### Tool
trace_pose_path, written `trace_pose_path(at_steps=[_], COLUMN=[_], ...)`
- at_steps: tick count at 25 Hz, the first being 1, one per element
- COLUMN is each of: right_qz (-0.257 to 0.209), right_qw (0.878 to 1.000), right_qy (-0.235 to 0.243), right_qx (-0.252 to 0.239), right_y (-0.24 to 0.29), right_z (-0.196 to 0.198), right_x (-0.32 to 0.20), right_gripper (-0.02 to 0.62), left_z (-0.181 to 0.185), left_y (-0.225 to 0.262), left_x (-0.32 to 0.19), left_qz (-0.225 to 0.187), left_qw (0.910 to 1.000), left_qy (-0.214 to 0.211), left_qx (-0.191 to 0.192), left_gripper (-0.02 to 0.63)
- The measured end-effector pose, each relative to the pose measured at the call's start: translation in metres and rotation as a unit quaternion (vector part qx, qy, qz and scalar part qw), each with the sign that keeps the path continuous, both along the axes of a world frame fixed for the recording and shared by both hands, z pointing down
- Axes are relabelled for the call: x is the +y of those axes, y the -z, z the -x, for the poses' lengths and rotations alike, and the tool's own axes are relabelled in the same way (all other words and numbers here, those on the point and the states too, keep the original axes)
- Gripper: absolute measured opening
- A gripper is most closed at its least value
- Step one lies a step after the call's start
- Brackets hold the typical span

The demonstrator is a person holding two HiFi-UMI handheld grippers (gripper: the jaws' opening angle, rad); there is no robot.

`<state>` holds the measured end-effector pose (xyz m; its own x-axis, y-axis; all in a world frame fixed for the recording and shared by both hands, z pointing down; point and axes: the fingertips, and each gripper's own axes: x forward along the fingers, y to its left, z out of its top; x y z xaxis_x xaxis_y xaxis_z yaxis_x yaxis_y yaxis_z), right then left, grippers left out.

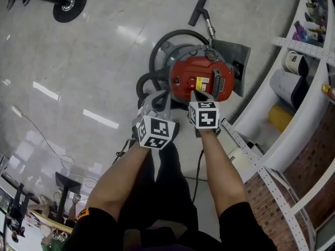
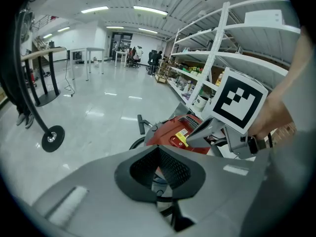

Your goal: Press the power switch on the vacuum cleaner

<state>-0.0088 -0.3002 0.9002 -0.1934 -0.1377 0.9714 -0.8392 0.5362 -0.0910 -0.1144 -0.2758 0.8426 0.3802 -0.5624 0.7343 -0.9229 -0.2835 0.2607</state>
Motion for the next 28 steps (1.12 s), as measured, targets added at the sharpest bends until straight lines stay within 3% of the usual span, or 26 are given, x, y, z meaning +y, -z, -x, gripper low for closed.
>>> trace_pose_path(at_steps=[23,28], right_qz=[0.055,0.051], right_qw=[0.998,0.998], right_qy=[0.017,-0.017], right_qx=[0.036,0.033], right_y=[-0.035,-0.024], right_z=[-0.008,-0.007], right_x=[0.003,-0.001], right_gripper=[-0.008,-0.008], left_z=[0.006,0.008], left_y=[-0.024,-0.008], left_x=[-0.011,-0.02], left_qz=[0.014,0.002], left_qw=[0.9996,0.9995], left_qy=[-0.021,-0.026], left_qx=[-0.011,-0.016], left_gripper=[0.015,0.015])
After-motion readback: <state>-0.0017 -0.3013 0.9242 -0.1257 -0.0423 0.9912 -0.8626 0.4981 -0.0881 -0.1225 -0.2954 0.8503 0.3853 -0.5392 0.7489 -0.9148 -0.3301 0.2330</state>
